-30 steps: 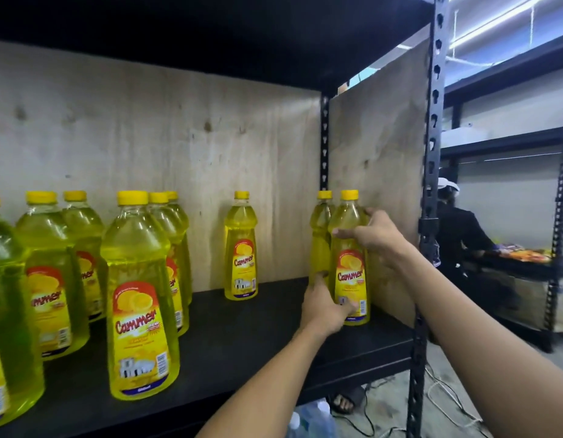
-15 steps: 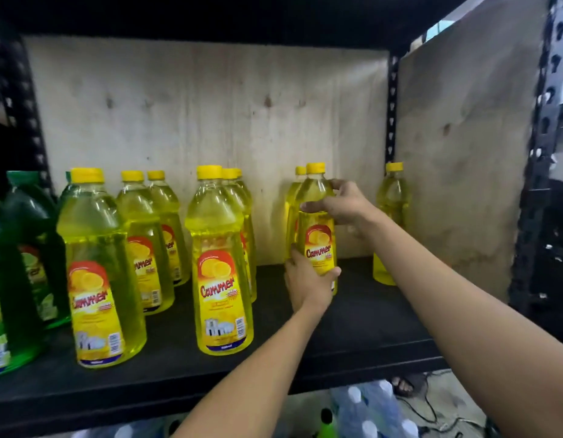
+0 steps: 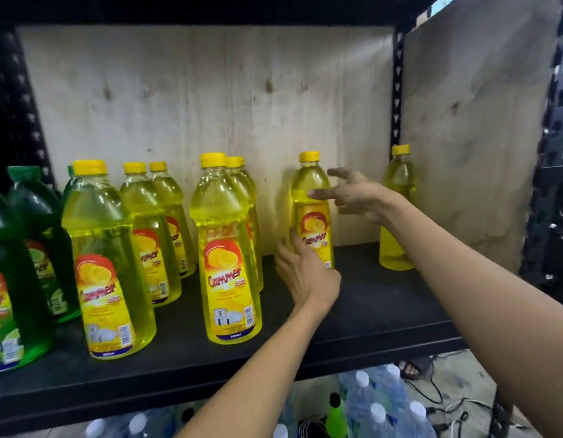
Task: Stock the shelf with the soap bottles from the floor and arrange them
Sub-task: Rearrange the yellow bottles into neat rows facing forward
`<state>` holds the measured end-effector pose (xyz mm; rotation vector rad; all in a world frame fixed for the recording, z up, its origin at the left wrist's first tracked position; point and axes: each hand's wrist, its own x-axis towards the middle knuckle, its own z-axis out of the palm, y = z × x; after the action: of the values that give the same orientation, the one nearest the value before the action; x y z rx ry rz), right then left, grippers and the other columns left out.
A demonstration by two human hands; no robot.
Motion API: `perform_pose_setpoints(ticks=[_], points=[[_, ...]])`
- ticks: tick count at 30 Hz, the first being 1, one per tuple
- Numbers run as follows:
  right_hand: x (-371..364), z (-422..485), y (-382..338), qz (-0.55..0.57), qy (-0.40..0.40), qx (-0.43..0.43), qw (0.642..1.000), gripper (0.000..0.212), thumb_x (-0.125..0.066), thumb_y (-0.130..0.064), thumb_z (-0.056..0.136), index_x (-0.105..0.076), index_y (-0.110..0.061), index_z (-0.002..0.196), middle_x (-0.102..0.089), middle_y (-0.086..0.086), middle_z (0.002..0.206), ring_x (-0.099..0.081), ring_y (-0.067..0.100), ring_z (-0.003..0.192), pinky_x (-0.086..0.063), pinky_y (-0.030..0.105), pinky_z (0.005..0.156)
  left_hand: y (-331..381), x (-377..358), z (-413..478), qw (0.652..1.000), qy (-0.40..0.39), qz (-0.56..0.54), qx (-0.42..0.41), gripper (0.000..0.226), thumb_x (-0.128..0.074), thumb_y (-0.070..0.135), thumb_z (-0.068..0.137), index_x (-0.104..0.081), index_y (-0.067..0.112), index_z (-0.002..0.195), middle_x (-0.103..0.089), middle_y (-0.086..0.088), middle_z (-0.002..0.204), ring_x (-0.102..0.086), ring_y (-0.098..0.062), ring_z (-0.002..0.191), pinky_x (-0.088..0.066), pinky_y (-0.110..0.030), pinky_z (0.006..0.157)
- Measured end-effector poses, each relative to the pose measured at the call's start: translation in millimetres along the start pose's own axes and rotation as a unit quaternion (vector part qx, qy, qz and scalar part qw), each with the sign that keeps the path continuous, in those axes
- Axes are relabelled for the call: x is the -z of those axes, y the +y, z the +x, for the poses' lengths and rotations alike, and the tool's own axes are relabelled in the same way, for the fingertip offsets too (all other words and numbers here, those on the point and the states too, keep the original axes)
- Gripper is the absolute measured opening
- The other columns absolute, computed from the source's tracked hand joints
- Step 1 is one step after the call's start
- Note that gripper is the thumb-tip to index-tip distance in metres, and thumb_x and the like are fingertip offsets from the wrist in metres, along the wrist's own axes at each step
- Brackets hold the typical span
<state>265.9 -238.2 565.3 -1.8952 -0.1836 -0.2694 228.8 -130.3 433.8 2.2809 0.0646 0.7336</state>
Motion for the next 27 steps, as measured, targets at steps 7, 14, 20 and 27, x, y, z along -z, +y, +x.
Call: perform_pose_setpoints(ticks=[7, 14, 20, 27], points=[[104.3, 8.5, 23.0, -0.045, 0.368, 0.046, 0.928, 0.053, -0.081, -0.033, 0.071, -0.06, -0.022, 0.119, -0.066, 0.012, 0.118, -0.063, 0.028, 0.11, -0.052, 0.04, 0.095, 54.9, -13.1, -14.3, 0.95, 0.092, 0.0, -0.3, 0.044, -0.071, 0.025, 0.069, -0.047, 0.038, 0.103, -0.045, 0.008, 0.11, -0.05, -0.017, 0.103, -0.042, -0.036, 0.082], [116.4, 43.0, 43.5, -0.023, 0.196, 0.006, 0.98, 0.094, -0.091, -0.034, 0.066, -0.036, -0.021, 0.142, -0.057, -0.002, 0.118, -0.062, 0.014, 0.1, -0.054, 0.027, 0.074, 79.9, -70.9, 16.9, 0.958, -0.237, -0.134, -0.085, 0.068, -0.076, 0.022, 0.08, -0.042, 0.02, 0.139, -0.048, -0.005, 0.14, -0.048, -0.028, 0.129, -0.043, -0.038, 0.102], [95.1, 50.7, 55.7, -0.223, 0.295, 0.035, 0.929, 0.082, -0.087, -0.05, 0.063, -0.051, -0.018, 0.13, -0.065, 0.01, 0.126, -0.061, 0.031, 0.116, -0.044, 0.028, 0.082, 71.6, -84.3, 19.2, 0.954, -0.26, -0.141, -0.058, 0.071, -0.077, 0.026, 0.078, -0.044, 0.018, 0.14, -0.049, -0.005, 0.143, -0.048, -0.026, 0.131, -0.041, -0.037, 0.106], [97.5, -20.1, 16.8, -0.153, 0.258, 0.1, 0.949, 0.077, -0.091, -0.046, 0.054, -0.066, -0.019, 0.122, -0.071, 0.001, 0.111, -0.065, 0.019, 0.103, -0.057, 0.034, 0.085, 65.0, -32.1, 12.7, 0.95, -0.245, -0.188, -0.036, 0.115, -0.086, 0.032, 0.073, -0.009, 0.022, 0.158, -0.035, -0.005, 0.157, -0.037, -0.026, 0.142, -0.04, -0.04, 0.112]])
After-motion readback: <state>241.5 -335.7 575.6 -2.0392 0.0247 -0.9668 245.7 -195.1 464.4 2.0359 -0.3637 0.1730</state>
